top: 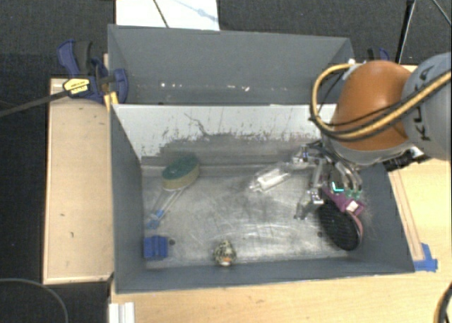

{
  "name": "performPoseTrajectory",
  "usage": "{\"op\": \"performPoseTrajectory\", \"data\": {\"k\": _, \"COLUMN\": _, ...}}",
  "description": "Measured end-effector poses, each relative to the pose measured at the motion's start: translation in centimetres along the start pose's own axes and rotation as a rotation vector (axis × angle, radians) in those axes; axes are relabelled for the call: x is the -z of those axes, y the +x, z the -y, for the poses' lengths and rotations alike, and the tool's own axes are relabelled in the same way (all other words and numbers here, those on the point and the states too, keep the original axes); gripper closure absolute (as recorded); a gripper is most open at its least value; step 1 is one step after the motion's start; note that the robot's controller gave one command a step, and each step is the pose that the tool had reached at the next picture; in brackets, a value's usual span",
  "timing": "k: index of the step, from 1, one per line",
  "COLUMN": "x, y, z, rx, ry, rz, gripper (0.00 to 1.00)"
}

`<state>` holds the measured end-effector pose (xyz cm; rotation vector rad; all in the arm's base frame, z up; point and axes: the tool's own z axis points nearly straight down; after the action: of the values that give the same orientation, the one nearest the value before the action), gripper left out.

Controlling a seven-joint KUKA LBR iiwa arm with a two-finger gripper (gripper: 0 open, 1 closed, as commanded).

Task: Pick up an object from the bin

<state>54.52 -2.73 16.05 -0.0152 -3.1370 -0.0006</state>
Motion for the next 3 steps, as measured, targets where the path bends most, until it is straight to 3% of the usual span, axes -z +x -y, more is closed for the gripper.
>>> {"op": "performPoseTrajectory", "data": {"k": 1, "x": -8.7, "y": -4.9, "z": -2.1, "rx": 0.12, "ry": 0.001, "rz": 0.016, "gripper": 0.0}}
{"op": "performPoseTrajectory", "data": {"k": 2, "x": -5.8, "y": -3.9, "z": -0.4, "rx": 0.043, "ry": 0.001, "rz": 0.012, "gripper": 0.0}}
{"op": "performPoseTrajectory", "data": {"k": 3, "x": -5.8, "y": -3.1, "z": -3.2, "rx": 0.003, "ry": -0.001, "rz": 0.006, "gripper": 0.0}}
